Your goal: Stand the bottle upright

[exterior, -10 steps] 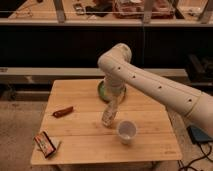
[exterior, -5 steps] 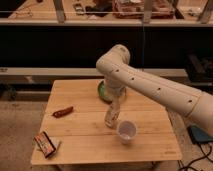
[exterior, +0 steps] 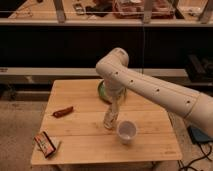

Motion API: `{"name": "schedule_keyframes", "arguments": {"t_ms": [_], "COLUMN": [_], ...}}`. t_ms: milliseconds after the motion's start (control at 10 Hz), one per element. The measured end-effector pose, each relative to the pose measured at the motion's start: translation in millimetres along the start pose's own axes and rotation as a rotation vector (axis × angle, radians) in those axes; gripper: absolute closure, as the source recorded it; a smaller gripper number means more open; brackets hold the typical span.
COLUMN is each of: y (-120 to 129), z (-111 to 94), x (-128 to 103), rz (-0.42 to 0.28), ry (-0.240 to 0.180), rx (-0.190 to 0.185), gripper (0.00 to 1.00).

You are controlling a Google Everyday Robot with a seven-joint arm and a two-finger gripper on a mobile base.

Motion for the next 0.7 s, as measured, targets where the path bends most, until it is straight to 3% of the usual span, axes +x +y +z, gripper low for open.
{"name": "schedule_keyframes", "arguments": {"t_ms": [700], "y": [1.2], "z": [11.9], "x": [-7.6], "rz": [-0.016], "ry": [0.004], "rx": [0.001], "gripper": [0.94]}}
